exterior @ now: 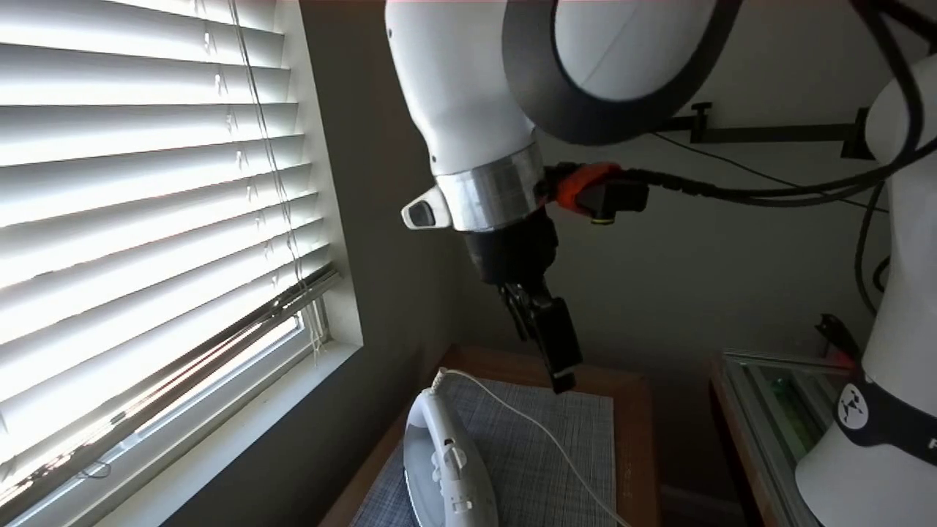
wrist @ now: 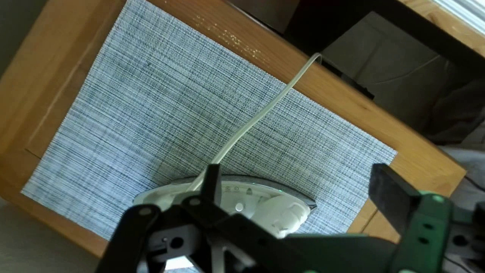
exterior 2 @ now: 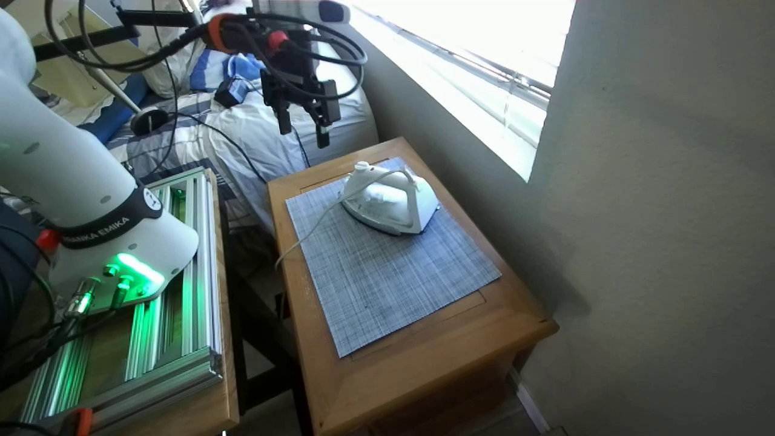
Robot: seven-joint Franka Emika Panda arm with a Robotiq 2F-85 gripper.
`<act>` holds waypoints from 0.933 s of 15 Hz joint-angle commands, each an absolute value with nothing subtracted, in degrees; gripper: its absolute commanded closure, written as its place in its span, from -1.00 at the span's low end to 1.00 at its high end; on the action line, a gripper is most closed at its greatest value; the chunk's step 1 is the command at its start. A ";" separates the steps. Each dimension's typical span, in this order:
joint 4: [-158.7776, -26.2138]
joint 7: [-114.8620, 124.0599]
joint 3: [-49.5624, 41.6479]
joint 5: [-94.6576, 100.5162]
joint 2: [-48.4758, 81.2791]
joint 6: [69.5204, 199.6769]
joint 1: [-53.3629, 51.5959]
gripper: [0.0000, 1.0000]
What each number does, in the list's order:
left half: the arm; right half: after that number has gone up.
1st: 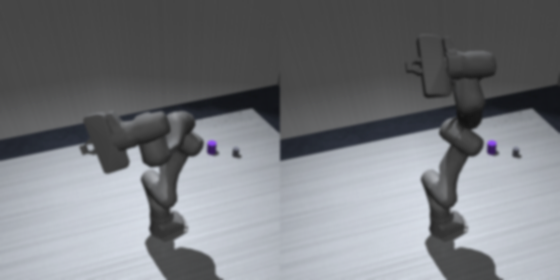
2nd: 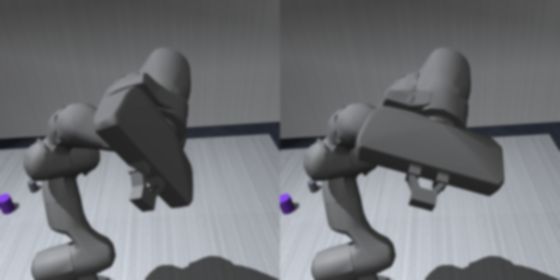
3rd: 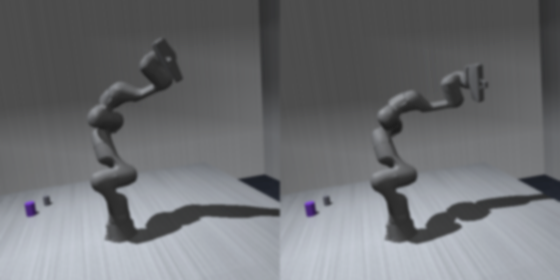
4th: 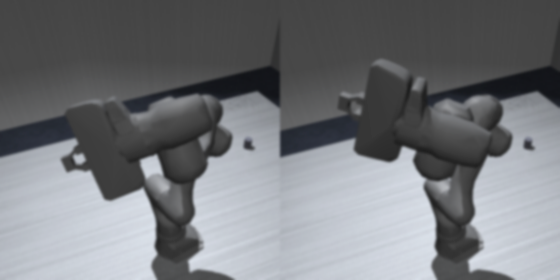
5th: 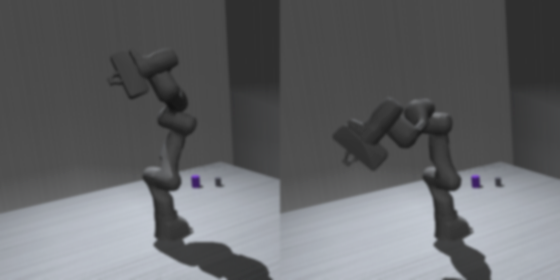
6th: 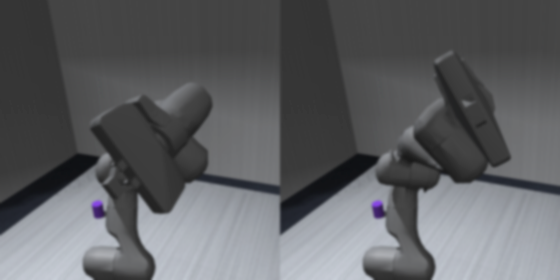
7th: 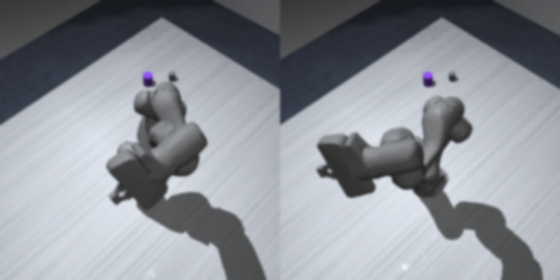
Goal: Slightly move the iron
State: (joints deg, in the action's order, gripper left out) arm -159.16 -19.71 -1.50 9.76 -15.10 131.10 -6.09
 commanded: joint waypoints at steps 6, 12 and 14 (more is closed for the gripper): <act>-159.04 -42.26 -1.16 8.78 3.99 149.77 -4.49 -1.00; -158.61 -43.31 0.74 10.27 8.64 152.49 -1.76 -1.00; -158.22 -43.65 0.96 10.37 10.06 152.78 -1.32 -1.00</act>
State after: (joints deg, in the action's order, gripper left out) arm -158.30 -44.14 -0.66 9.71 10.09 152.95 -3.09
